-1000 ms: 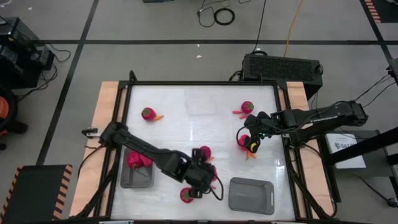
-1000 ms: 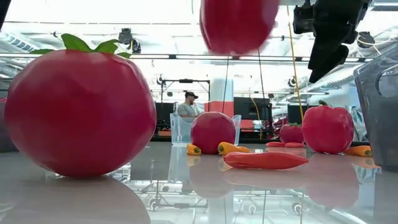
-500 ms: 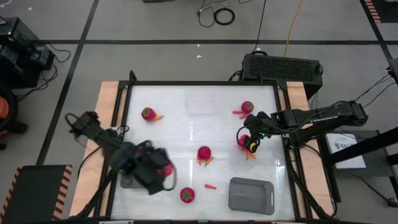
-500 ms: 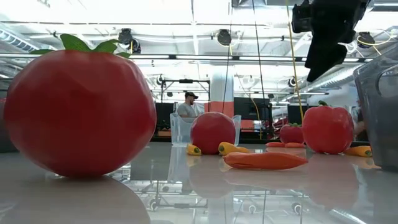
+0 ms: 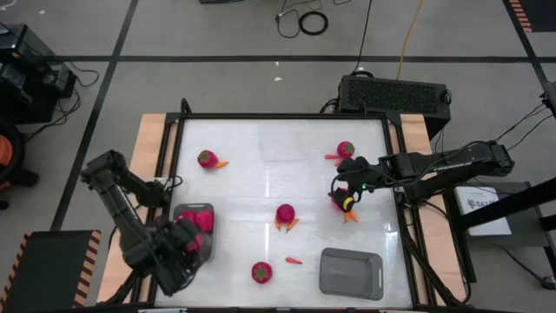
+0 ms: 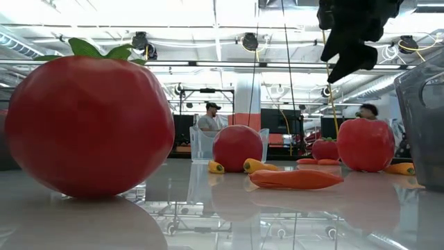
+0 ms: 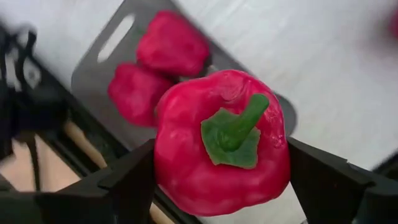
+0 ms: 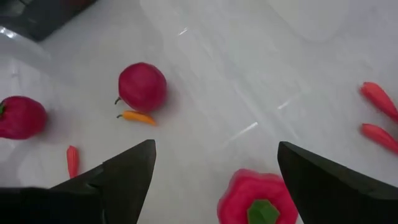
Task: Sort produce into baskets
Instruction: Put the bell pepper into the left black bin
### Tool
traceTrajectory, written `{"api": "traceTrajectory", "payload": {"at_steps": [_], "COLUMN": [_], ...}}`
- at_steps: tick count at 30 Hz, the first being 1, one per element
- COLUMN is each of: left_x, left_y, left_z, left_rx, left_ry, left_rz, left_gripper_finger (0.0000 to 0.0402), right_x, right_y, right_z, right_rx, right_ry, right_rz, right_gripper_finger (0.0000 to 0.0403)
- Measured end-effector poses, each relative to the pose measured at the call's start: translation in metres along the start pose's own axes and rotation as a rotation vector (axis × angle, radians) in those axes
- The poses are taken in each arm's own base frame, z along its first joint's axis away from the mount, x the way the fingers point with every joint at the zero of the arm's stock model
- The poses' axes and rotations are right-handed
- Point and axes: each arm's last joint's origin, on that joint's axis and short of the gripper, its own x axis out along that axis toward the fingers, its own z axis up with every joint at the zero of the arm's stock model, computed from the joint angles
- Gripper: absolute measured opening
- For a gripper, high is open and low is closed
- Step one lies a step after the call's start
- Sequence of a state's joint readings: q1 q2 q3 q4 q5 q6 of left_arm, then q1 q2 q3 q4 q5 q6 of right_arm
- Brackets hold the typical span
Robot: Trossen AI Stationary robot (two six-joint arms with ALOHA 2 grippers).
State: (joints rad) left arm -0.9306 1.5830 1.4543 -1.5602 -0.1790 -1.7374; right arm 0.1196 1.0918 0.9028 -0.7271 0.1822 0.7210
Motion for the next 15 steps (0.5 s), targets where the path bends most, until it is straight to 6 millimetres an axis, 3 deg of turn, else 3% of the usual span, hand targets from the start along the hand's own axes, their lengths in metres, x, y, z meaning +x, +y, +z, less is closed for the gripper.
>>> {"api": "traceTrajectory", "payload": {"at_steps": [7,15], "left_x": [0.026,0.052], "left_y": [0.010,0.003], "left_z": [-0.021,-0.027], "left_rx": [-0.353,-0.389], "left_ry": [0.008,0.011], "left_rz": [0.083,0.013], "left_gripper_finger": [0.0317,0.0320], "right_x": [0.000,0.000], "right_y": [0.000,0.000], "right_z": [0.000,0.000], "right_rx": [0.039,0.066], "right_ry": [0.001,-0.004], "right_rz": [-0.001,0.004], "right_gripper_finger": [0.0329,0.0329]}}
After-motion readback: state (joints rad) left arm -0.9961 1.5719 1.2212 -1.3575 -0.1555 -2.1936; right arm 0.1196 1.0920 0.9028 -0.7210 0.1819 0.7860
